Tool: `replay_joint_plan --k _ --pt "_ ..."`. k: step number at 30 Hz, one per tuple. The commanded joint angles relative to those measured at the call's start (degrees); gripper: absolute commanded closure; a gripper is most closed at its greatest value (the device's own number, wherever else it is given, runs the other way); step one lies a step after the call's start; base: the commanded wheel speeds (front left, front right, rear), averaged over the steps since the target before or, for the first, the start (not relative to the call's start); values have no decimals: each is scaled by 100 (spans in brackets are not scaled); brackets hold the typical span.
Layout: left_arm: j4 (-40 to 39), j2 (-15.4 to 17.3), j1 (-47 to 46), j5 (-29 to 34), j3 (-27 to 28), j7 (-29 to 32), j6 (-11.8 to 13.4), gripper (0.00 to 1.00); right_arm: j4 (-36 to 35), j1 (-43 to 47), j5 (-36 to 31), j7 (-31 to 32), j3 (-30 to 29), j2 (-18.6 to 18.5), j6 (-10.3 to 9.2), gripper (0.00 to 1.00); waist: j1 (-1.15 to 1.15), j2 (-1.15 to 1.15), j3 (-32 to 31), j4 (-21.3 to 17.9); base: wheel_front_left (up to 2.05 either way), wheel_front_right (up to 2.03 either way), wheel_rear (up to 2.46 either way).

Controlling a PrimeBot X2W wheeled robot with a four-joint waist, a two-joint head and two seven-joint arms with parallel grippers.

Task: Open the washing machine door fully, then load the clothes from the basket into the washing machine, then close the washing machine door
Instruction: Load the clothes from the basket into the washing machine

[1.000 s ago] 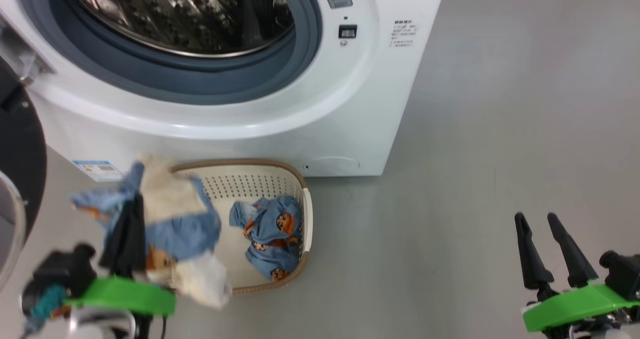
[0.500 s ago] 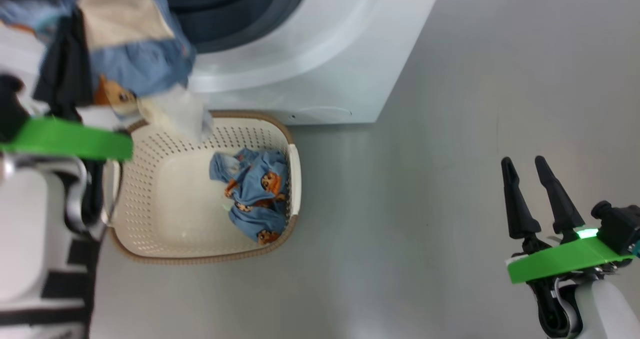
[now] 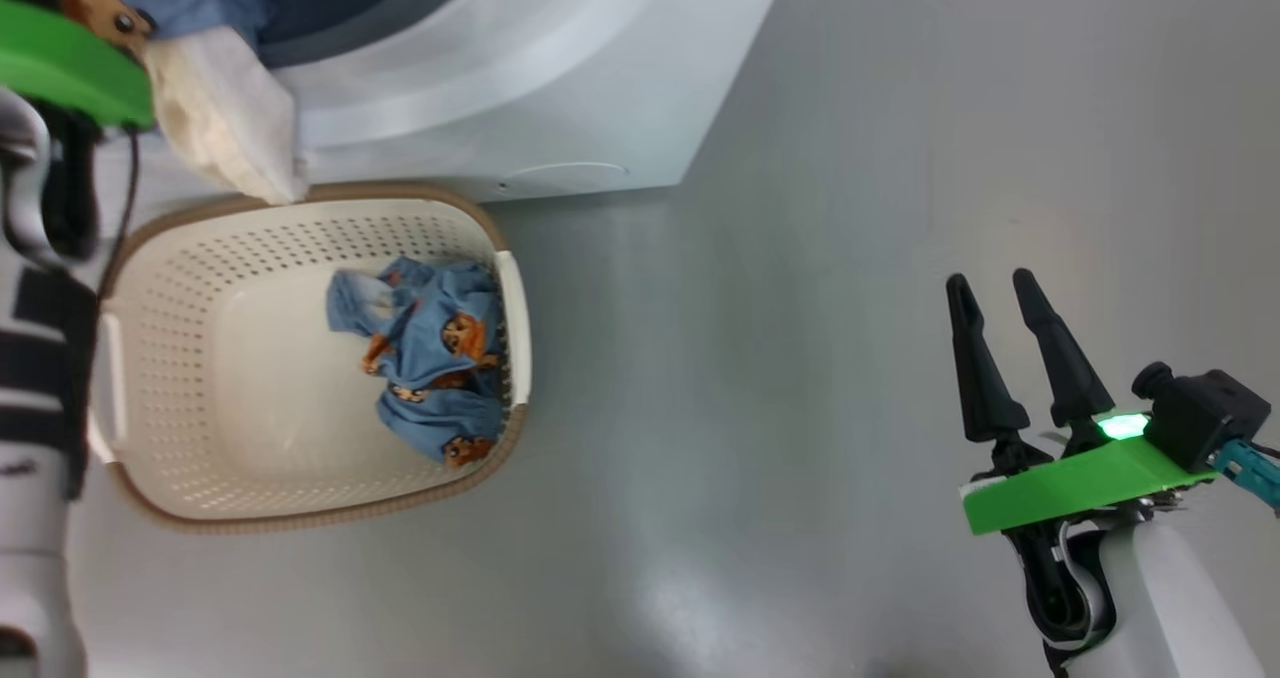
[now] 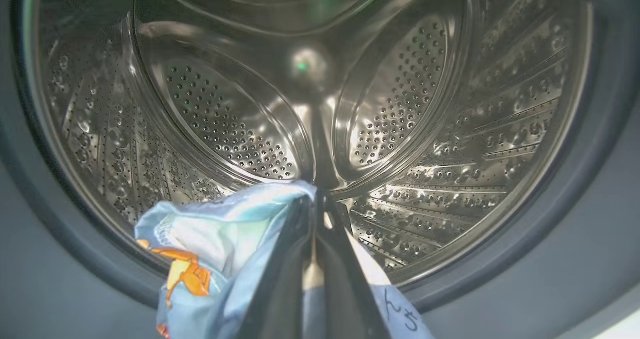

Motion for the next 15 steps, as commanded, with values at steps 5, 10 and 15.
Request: replay_joint_plan --k 5,10,15 --pt "651 422 -771 -170 -137 -35 -8 100 -112 -92 46 -27 269 104 9 0 0 0 238 -350 0 0 0" --pt "1142 546 -1314 -141 -327 -35 -8 100 -105 -159 69 -27 383 158 9 0 0 0 326 -499 0 0 0" --pt "923 657 -1714 106 -208 -35 27 100 -127 -209 78 -27 400 178 9 0 0 0 453 -558 0 0 0"
